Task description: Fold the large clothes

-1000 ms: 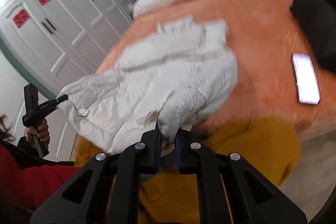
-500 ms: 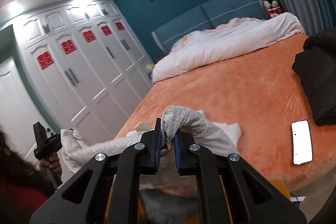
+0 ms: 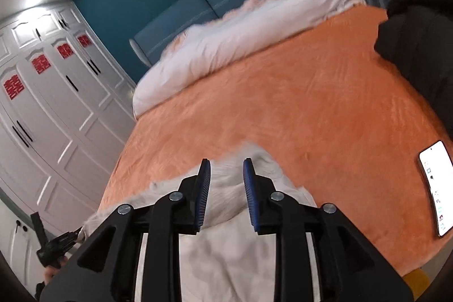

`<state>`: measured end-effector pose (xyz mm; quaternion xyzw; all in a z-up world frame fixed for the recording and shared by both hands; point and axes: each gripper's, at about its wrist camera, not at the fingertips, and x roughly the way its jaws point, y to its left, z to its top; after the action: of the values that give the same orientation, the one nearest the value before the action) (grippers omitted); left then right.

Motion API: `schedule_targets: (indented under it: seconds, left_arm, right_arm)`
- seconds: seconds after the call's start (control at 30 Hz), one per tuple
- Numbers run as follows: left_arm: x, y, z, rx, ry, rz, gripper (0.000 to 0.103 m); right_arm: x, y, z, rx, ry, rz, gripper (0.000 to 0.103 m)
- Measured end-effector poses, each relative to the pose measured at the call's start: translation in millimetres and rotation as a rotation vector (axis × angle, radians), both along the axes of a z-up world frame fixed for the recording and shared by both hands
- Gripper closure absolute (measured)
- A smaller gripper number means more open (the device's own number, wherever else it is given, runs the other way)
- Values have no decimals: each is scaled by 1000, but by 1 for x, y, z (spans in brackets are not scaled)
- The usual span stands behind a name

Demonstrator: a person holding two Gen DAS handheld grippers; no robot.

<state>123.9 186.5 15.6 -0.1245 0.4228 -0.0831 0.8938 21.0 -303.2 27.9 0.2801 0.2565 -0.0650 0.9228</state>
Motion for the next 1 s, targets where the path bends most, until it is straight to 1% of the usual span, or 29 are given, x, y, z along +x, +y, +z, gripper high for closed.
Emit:
schedule_targets:
  seconds: [0.07,0.13,0.17,0.2,0.23,0.27,0.3,0.33,0.37,0.4,0.47,0.5,0.53,0.6,0.67,0.7,0.77,0.83,0.87,0.9,0.93,1.0]
  left_arm:
    - [-8,4,13,-15,-46,-13,85]
    - [-15,11,31,-19,-98,-18,85]
    - [-24,17,44,-3,-173,26,85]
    - [-33,19,57,45,-264,93,81]
    - [-44,22,72,108,-386,178,70]
    - [-54,26,85,148,-492,243,59]
    - [-59,30,96,162,-565,302,42]
    - [-57,31,100,151,-567,308,40]
    - [-51,29,100,124,-534,273,39]
    - [-42,19,93,86,-468,202,39]
    - [-36,-2,75,72,-397,117,38]
    - [-34,-26,56,100,-353,55,36]
    - [-32,-39,44,117,-335,24,32]
    - [-28,-75,12,161,-291,-41,30]
    - [-21,-100,-14,191,-261,-81,30]
    - [-13,-115,-31,241,-242,-74,30]
    - [1,-125,-51,282,-226,-68,30]
    - [16,-128,-76,320,-199,-50,26]
    - [18,-128,-83,327,-175,-43,25]
    - [26,-124,-97,312,-136,-44,23]
    - [33,-121,-103,291,-109,-46,23]
    - [37,-120,-113,263,-97,-42,22]
  right_arm:
    - [-6,12,4,-55,0,0,79]
    - [-9,30,4,-126,15,49,79]
    - [-8,38,2,-157,25,69,79]
    - [-9,48,-2,-186,34,93,79]
    - [-8,56,-6,-204,41,116,79]
    - [-6,64,-10,-218,50,140,79]
    - [-2,74,-17,-229,63,169,79]
    - [1,83,-23,-229,75,195,79]
    - [5,90,-28,-225,84,216,79]
    - [10,99,-34,-224,92,239,79]
    - [22,116,-41,-259,98,274,79]
    - [27,122,-43,-281,99,282,79]
    - [32,127,-44,-300,101,286,79]
    - [49,132,-52,-360,118,272,78]
    - [65,129,-67,-418,155,235,78]
    - [71,125,-75,-425,172,222,78]
    - [81,110,-88,-414,198,195,78]
    - [85,93,-104,-377,219,173,79]
    - [86,85,-110,-347,222,170,79]
    - [84,76,-119,-297,214,173,79]
    - [85,72,-124,-265,205,177,79]
    - [87,68,-132,-241,197,185,79]
